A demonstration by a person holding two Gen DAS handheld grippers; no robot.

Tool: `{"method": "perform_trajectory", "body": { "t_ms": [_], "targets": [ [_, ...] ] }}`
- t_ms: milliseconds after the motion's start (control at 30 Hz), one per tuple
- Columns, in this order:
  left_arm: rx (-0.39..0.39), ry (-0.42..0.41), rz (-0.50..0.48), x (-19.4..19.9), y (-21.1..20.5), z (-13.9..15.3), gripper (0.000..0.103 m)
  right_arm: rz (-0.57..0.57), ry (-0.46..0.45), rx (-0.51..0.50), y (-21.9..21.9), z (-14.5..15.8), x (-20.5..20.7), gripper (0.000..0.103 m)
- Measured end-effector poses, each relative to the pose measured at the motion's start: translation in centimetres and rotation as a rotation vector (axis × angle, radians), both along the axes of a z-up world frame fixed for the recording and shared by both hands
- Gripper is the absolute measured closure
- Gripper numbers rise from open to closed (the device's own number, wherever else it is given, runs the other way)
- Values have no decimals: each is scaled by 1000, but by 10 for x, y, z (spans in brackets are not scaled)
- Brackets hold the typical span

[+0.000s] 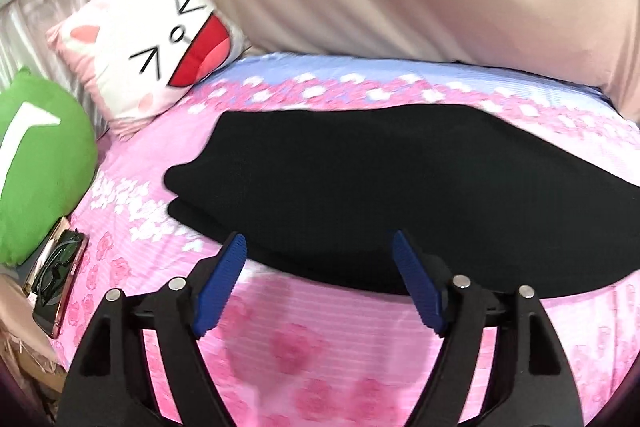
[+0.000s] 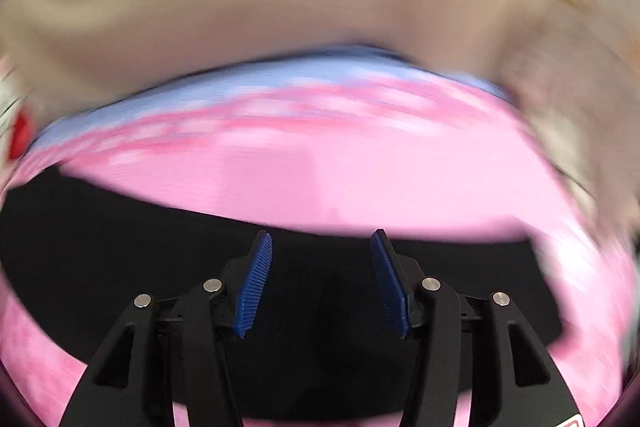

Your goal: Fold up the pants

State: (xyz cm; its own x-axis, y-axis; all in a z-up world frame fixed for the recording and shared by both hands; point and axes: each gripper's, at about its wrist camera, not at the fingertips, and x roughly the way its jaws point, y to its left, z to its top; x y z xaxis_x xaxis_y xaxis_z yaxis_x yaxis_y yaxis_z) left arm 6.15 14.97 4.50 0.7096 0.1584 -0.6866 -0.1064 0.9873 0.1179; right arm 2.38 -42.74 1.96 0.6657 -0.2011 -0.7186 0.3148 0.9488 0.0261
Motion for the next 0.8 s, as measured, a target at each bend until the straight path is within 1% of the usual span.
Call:
{"method": "perform_trajectory", "body": {
  "t_ms": [33,67,100,133,200,233,300,367,400,433,467,500,533,567,600,633,700,733,767,800],
  "targets": [
    [5,-6,-14,-1,-14,2,29,-51,4,9,-26,-1,-14,52],
    [4,-10,-29,-2,-26,4,29,-115,4,16,-63,-2,-33,52],
    [1,-12,-41,-3,-37,5,29,-142,10,30,-90,-4,-42,51],
    [-8,-14,-53,-3,-52,7,29,-144,16,55,-108,-7,-46,51],
    [-23,-14,-76,-3,-77,9,29,-125,1,94,-130,-10,-49,51],
    [-32,-11,-90,-3,-91,10,29,-98,-10,116,-135,-11,-45,51],
    [-33,-8,-109,-3,-112,10,29,-49,-15,137,-133,-15,-34,51],
    [-18,-2,-127,-4,-135,9,29,-5,-2,160,-130,-21,-19,52],
    [-4,2,-135,-2,-145,9,29,13,11,168,-127,-26,-11,64],
    [4,4,-141,-3,-151,8,29,25,18,166,-125,-27,-5,93],
    [14,5,-146,-2,-156,8,29,22,19,139,-122,-26,-1,97],
    [25,5,-148,-2,-162,8,29,19,3,129,-122,-21,-1,98],
    [39,5,-148,0,-167,7,29,20,-32,126,-123,-13,-3,99],
    [48,6,-147,1,-169,7,28,15,-86,113,-125,-1,-10,99],
    [54,8,-146,2,-172,6,28,15,-107,114,-128,3,-13,99],
    [56,13,-144,4,-173,4,28,9,-80,103,-133,-3,-10,99],
    [49,30,-144,8,-174,-1,28,1,33,106,-139,-28,5,98],
    [44,41,-141,11,-174,-5,28,1,37,100,-138,-32,5,95],
    [44,47,-140,12,-175,-7,28,-4,3,88,-132,-24,-1,94],
    [52,54,-139,14,-176,-10,28,-11,-36,77,-126,-12,-9,87]
  ]
}}
